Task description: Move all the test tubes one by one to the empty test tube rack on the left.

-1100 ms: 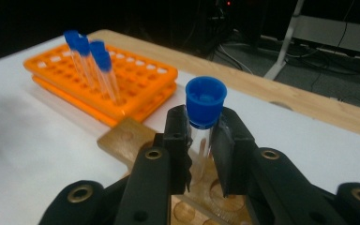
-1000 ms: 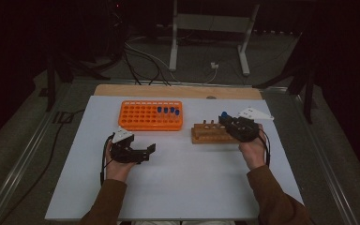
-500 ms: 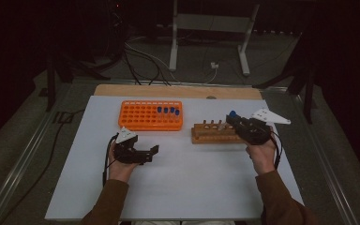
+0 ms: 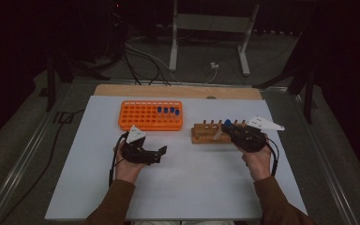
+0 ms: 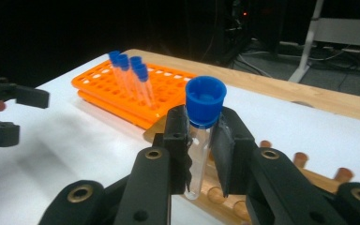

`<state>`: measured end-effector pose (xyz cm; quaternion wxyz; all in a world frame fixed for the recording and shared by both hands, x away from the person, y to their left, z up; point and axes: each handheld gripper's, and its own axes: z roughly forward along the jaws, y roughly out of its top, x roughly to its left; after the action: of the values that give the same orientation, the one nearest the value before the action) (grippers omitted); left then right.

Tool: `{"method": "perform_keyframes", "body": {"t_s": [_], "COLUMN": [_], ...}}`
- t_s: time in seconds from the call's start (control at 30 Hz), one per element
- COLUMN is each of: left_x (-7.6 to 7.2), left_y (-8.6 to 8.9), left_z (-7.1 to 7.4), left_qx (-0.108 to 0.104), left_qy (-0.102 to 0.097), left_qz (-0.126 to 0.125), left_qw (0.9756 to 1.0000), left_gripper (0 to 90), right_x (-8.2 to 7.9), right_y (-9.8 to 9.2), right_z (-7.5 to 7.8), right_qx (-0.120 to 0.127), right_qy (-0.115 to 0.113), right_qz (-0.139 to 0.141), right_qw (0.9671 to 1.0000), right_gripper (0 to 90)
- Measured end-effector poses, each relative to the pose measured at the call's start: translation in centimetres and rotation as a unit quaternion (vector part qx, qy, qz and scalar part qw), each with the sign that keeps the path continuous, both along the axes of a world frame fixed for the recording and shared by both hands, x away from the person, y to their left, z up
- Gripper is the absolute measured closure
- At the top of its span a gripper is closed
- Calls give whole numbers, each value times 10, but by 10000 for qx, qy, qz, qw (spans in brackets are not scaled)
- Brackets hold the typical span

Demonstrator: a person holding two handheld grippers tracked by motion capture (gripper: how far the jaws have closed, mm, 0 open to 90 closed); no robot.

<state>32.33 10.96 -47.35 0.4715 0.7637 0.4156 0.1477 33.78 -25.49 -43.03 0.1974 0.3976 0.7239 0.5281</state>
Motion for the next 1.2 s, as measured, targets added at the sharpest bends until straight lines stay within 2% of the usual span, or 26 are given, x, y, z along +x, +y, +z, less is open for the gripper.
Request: {"method": "perform_keyframes", "body": {"t_s": [0.33,0.5,0.63,0.7,0.8,0.9,1.07,1.2], "left_x": [5,7,10,10,10,10,7,5], "left_y": [-41,-61,-75,-82,-91,-98,-111,-116], "left_z": [7,6,2,0,-2,-4,-5,-3], "left_qx": [-8,35,-10,-13,124,93,217,214], "left_qy": [-217,-330,-346,-378,-401,-345,-476,-662], "left_qz": [-488,-655,-787,-818,-703,-792,-935,-967], "left_qw": [9986,9973,9963,9959,9966,9962,9942,9929], "left_gripper": [16,17,17,17,22,66,93,245], "right_x": [-4,-6,-6,-7,-8,-8,-9,-10], "right_y": [14,20,25,28,31,34,38,41], "right_z": [-5,-7,-9,-10,-11,-13,-15,-16], "right_qx": [-76,-32,-21,-26,-44,-67,-89,-89], "right_qy": [156,196,251,271,282,300,345,358], "right_qz": [284,407,480,515,566,603,650,701], "right_qw": [9994,9990,9985,9983,9980,9977,9972,9969], "right_gripper": [766,766,766,766,766,766,766,766]}}
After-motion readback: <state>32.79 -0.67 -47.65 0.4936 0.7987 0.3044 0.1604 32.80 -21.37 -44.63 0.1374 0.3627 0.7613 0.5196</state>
